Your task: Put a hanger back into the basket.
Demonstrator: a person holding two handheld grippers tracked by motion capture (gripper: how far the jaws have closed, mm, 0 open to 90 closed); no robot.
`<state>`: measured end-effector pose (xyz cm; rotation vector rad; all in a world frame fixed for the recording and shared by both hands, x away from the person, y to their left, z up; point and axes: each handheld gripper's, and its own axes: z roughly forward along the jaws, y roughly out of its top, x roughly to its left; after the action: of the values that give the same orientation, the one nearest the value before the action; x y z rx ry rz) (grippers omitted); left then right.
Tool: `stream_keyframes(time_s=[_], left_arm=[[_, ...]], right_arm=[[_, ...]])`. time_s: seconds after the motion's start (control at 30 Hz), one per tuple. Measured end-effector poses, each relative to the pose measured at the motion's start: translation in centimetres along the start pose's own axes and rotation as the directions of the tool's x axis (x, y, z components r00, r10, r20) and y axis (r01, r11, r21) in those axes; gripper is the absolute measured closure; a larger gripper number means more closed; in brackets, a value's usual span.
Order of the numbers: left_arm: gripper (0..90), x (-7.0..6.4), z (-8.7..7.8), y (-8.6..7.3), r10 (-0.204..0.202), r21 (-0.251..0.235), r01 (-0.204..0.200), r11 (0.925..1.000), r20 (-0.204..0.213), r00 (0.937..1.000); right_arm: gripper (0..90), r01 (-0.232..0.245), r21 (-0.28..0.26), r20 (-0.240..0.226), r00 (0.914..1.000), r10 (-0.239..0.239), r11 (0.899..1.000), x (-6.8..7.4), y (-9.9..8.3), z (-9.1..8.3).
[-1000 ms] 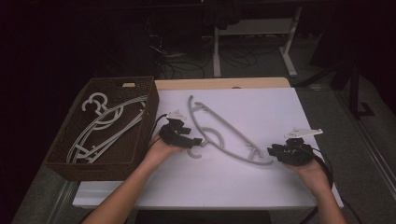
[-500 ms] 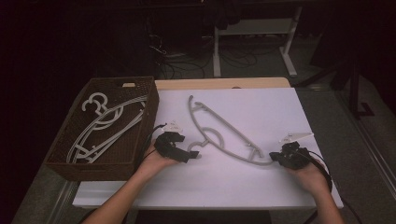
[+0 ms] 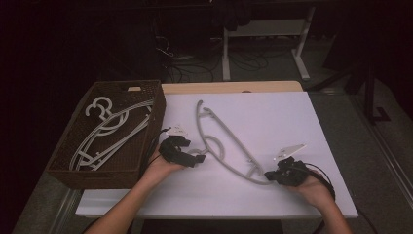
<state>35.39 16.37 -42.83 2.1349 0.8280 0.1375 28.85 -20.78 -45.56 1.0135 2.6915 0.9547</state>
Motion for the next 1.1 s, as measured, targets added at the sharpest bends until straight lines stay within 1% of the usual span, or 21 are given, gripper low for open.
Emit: stream_keyframes(time_s=[0.1,0.13,0.17,0.2,0.27,0.3,0.4,0.47,0.57,0.63,0.7,0.77,0.8,0.83,0.9,0.93,0.97,1.0,1.07,1.1], left_arm=[[9.4,0.0,0.0,0.0,-0.002,0.001,0.002,1.0,-0.002,1.0],[9.4,0.0,0.0,0.0,-0.001,0.001,0.001,1.0,-0.003,1.0],[9.4,0.1,0.0,0.0,-0.001,0.0,0.001,1.0,-0.005,1.0],[9.4,0.1,0.0,0.0,-0.002,0.001,0.002,1.0,-0.005,1.0],[9.4,0.1,0.1,0.0,-0.003,0.003,0.003,1.0,-0.008,1.0],[9.4,0.1,0.1,-0.1,-0.004,0.003,0.004,1.0,-0.008,1.0],[9.4,0.1,0.1,-0.1,-0.006,0.006,0.006,1.0,-0.014,0.9999],[9.4,0.2,0.2,-0.1,-0.008,0.008,0.008,0.9999,-0.019,0.9998],[9.7,0.4,0.2,0.0,-0.02,0.008,0.021,0.9998,-0.03,0.9994],[10.0,0.6,0.3,0.2,-0.032,0.011,0.033,0.9994,-0.051,0.9982],[14.1,1.0,0.6,0.7,-0.04,0.008,0.041,0.9991,-0.081,0.9959],[14.9,1.4,0.8,1.1,-0.054,0.011,0.055,0.9984,-0.104,0.9932],[16.5,1.7,1.0,1.3,-0.065,0.004,0.066,0.9978,-0.113,0.9915],[18.7,2.0,1.2,1.6,-0.076,0.001,0.076,0.9971,-0.121,0.9898],[23.2,2.5,1.5,2.1,-0.089,0.0,0.09,0.996,-0.153,0.9842],[26.7,2.8,1.7,2.4,-0.097,-0.01,0.097,0.9952,-0.166,0.9814],[29.9,3.0,1.8,2.6,-0.105,-0.016,0.104,0.9945,-0.168,0.9802],[32.0,3.3,2.0,2.9,-0.113,-0.018,0.111,0.9936,-0.178,0.9775],[41.1,4.2,2.4,3.4,-0.119,-0.02,0.117,0.9929,-0.216,0.9692],[42.1,4.5,2.6,3.6,-0.132,-0.019,0.131,0.9912,-0.222,0.9661]], right_arm=[[89.3,0.036,0.01,-0.044,0.9984,-0.035,0.999,1.2,0.7,0.6],[89.3,0.045,0.01,-0.05,0.9977,-0.044,0.999,1.4,0.8,0.8],[89.3,0.055,0.01,-0.061,0.9967,-0.054,0.998,1.7,0.9,0.9],[89.3,0.066,0.012,-0.084,0.9944,-0.065,0.998,2.1,1.1,1.1],[89.3,0.079,0.009,-0.105,0.9914,-0.078,0.997,2.7,1.3,1.4],[89.3,0.087,0.009,-0.117,0.9894,-0.085,0.996,3.0,1.4,1.6],[89.4,0.123,0.008,-0.164,0.9791,-0.12,0.992,4.2,1.9,2.2],[89.3,0.143,0.007,-0.184,0.9729,-0.139,0.99,4.7,2.1,2.5],[89.1,0.148,0.004,-0.184,0.9723,-0.145,0.989,4.8,2.2,2.4],[84.2,0.129,-0.009,-0.172,0.9765,-0.129,0.992,4.4,2.1,2.0],[80.4,0.11,-0.039,-0.159,0.9806,-0.115,0.993,3.9,1.9,1.4],[74.6,0.087,-0.068,-0.139,0.9856,-0.095,0.994,3.4,1.8,0.9],[71.7,0.076,-0.076,-0.13,0.9879,-0.085,0.994,3.2,1.7,0.6],[66.8,0.067,-0.088,-0.12,0.9898,-0.077,0.994,3.0,1.6,0.5],[57.8,0.043,-0.109,-0.096,0.9939,-0.054,0.993,2.6,1.5,0.4],[52.3,0.033,-0.117,-0.084,0.9955,-0.043,0.993,2.4,1.5,0.3],[50.6,0.017,-0.127,-0.071,0.9971,-0.026,0.992,2.2,1.4,0.3],[48.7,0.012,-0.13,-0.07,0.9973,-0.021,0.991,2.1,1.4,0.2],[45.5,0.001,-0.143,-0.057,0.9983,-0.009,0.99,1.8,1.3,0.1],[44.4,-0.006,-0.144,-0.056,0.9984,-0.002,0.99,1.7,1.2,0.1]])
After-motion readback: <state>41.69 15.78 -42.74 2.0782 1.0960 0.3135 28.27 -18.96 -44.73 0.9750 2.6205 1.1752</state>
